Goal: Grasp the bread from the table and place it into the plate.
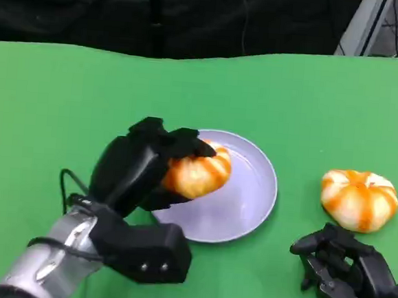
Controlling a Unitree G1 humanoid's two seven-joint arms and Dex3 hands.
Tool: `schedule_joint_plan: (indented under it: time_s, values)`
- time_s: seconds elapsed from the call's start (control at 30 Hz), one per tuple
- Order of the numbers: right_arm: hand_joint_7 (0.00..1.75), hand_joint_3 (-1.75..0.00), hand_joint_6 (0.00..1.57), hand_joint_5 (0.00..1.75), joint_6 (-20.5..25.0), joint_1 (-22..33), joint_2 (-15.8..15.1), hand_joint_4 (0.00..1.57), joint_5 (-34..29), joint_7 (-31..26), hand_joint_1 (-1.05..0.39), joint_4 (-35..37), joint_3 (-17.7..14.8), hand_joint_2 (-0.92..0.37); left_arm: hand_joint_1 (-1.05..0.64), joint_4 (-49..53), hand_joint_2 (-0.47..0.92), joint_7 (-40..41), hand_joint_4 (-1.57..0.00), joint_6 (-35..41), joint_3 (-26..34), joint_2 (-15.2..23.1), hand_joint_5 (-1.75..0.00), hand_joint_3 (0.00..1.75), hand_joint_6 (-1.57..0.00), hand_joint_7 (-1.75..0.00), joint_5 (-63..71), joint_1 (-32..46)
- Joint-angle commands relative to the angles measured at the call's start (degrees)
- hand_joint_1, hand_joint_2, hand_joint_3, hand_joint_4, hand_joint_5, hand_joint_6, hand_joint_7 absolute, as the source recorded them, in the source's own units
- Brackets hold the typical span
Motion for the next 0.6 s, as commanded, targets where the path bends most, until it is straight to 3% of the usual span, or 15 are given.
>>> schedule_joint_plan:
  time_s: [0.03,0.23,0.37,0.6]
  values:
    - [1.11,-0.47,0.72,1.75,0.56,0.75,-0.16,0.65,0.29,0.05,-0.25,-0.13,-0.09,-0.92,-0.04,3.42,0.92,-0.69,-0.69,-0.27,-1.54,-0.92,-1.54,0.11,-0.83,-0.92,0.3,-3.28]
    - [1.1,-0.47,0.73,1.75,0.17,0.65,-0.09,0.67,-0.76,-0.93,-0.26,0.05,0.28,-0.92,-0.05,11.43,0.92,-1.55,-0.64,0.29,-4.33,-3.06,-1.59,0.12,-0.81,-0.94,1.29,-9.6]
    - [1.1,-0.47,0.73,1.75,0.26,0.66,-0.04,0.67,-0.81,-1.22,-0.25,-0.03,0.37,-0.92,-0.06,16.45,0.92,-0.91,-0.6,-1.53,-5.34,-3.49,-1.64,0.11,-0.76,-1.07,1.29,-12.66]
    - [1.09,-0.47,0.74,1.75,-0.73,0.65,0.26,0.68,-1.25,-1.89,-0.27,0.41,0.49,-0.92,-0.1,25.02,0.92,-1.81,-0.61,-2.98,-6.49,-4.27,-1.57,0.12,-0.74,-1.07,1.06,-16.71]
